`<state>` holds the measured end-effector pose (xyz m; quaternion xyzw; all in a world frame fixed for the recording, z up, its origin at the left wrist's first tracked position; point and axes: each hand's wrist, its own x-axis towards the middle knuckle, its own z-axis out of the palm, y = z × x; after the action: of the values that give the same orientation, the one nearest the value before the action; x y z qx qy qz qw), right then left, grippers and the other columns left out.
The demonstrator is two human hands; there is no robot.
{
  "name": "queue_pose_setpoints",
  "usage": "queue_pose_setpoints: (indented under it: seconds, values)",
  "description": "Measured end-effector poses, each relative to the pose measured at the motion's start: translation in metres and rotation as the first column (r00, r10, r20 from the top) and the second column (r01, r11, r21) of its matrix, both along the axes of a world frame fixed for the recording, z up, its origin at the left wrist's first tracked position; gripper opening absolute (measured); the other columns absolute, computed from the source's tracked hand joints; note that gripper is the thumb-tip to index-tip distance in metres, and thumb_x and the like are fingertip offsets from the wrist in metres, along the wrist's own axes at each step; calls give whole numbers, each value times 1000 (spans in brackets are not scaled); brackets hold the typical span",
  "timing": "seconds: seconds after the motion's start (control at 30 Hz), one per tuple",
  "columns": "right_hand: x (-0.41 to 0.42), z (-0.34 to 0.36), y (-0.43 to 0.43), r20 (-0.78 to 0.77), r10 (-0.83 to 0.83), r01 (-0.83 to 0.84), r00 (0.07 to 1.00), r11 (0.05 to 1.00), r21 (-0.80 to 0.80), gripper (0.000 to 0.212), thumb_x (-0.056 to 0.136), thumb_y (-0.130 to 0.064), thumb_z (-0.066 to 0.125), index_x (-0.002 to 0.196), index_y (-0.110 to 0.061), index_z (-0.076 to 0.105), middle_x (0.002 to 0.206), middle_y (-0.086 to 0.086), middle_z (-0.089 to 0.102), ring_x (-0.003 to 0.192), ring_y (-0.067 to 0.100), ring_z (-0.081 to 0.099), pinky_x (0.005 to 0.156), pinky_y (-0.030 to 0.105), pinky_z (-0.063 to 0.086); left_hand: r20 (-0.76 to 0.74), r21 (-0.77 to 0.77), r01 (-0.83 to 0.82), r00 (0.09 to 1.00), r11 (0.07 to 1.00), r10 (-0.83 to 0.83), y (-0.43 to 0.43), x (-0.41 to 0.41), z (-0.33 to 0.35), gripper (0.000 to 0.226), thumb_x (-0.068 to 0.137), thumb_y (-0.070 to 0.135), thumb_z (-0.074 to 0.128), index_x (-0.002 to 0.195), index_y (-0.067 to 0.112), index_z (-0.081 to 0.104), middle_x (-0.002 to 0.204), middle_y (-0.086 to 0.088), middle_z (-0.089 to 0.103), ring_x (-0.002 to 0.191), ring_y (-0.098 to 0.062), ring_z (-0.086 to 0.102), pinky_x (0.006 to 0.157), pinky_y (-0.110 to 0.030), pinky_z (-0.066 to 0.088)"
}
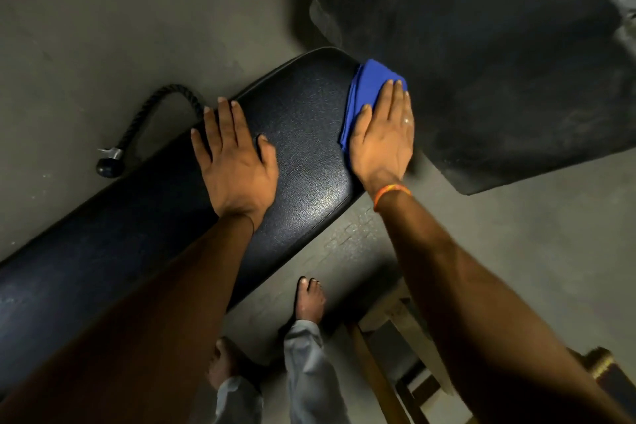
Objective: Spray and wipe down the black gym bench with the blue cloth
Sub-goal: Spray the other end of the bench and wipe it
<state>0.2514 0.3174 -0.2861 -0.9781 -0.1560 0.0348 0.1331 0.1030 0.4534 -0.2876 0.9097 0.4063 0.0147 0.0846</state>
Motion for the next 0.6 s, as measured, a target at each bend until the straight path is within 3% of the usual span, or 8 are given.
queue_pose_setpoints:
  seconds: [0.3,0.4,0.5,0.6]
  values:
    - [24,4,68,-121,337,-340,934,940,-7,63,107,-34,28,163,-8,15,173,9,7,160,26,4,130,42,9,39,0,23,999,1000,-23,2,-4,-4,66,105,41,24,162,8,22,170,-11,19,158,-30,16,128,-52,12]
    - [-6,13,50,-144,484,-468,863,873,135,64,105,-31,31,162,-7,19,172,11,9,160,29,5,130,43,8,77,-14,32,997,999,-31,1,-7,-4,64,106,39,25,161,8,24,170,-10,21,158,-28,17,128,-50,12]
    - [-47,15,21,-216,593,-523,775,795,306,60,106,-25,37,162,-11,22,172,5,10,160,22,3,129,33,0,127,-34,26,992,999,-22,1,-10,-3,60,107,34,24,161,8,25,169,-10,24,158,-26,19,129,-47,14]
    - [-50,20,18,-384,552,-281,740,772,570,51,104,-9,43,155,-9,41,168,5,28,158,18,16,128,25,5,167,-47,15,986,999,-7,0,-10,-4,57,108,29,25,160,9,28,168,-9,27,157,-23,21,129,-46,15]
